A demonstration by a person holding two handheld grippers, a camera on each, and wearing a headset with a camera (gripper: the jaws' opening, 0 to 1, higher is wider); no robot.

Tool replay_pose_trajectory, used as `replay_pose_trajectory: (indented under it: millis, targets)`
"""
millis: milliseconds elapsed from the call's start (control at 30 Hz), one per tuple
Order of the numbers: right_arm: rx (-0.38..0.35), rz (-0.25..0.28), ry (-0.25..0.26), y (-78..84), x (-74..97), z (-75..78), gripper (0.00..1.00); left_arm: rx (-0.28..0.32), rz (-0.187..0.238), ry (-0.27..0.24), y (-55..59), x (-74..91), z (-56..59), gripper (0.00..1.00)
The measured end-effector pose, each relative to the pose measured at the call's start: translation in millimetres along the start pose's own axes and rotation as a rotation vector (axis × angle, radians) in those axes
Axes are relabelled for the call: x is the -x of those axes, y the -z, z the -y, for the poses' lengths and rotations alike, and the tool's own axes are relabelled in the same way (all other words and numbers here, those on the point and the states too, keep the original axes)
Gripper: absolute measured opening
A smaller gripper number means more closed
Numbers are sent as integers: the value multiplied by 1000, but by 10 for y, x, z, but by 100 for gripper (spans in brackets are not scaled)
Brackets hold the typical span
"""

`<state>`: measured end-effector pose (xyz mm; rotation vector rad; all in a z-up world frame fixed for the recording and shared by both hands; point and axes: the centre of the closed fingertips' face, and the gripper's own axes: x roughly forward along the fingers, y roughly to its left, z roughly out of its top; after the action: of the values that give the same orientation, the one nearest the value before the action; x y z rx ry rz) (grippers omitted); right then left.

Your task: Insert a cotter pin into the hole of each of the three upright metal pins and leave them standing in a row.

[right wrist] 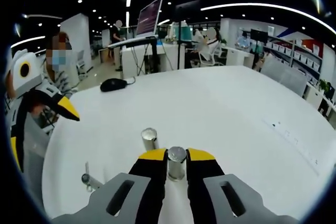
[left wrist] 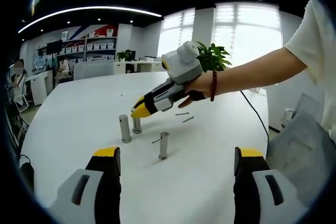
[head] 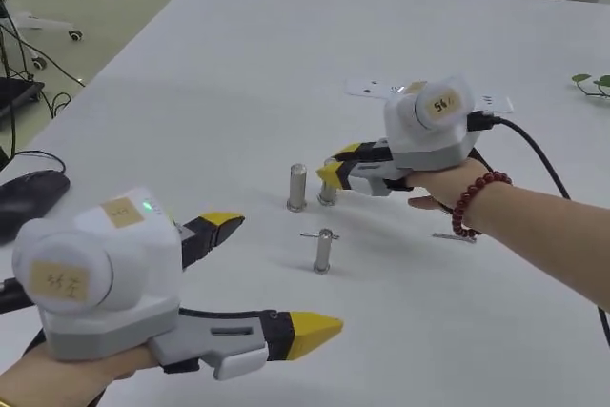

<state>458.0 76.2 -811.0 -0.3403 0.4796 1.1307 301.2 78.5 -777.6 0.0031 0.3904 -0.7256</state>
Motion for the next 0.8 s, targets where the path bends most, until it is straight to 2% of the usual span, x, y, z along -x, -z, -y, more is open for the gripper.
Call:
replay_pose_trajectory:
  millis: [467, 800]
  targets:
    - [-7, -3, 13, 6, -7, 45, 13, 8, 4, -5, -7, 34, -6, 88]
    - [9, -14, 21, 8, 18, 17, 13, 4, 8, -7, -14, 65, -9, 87]
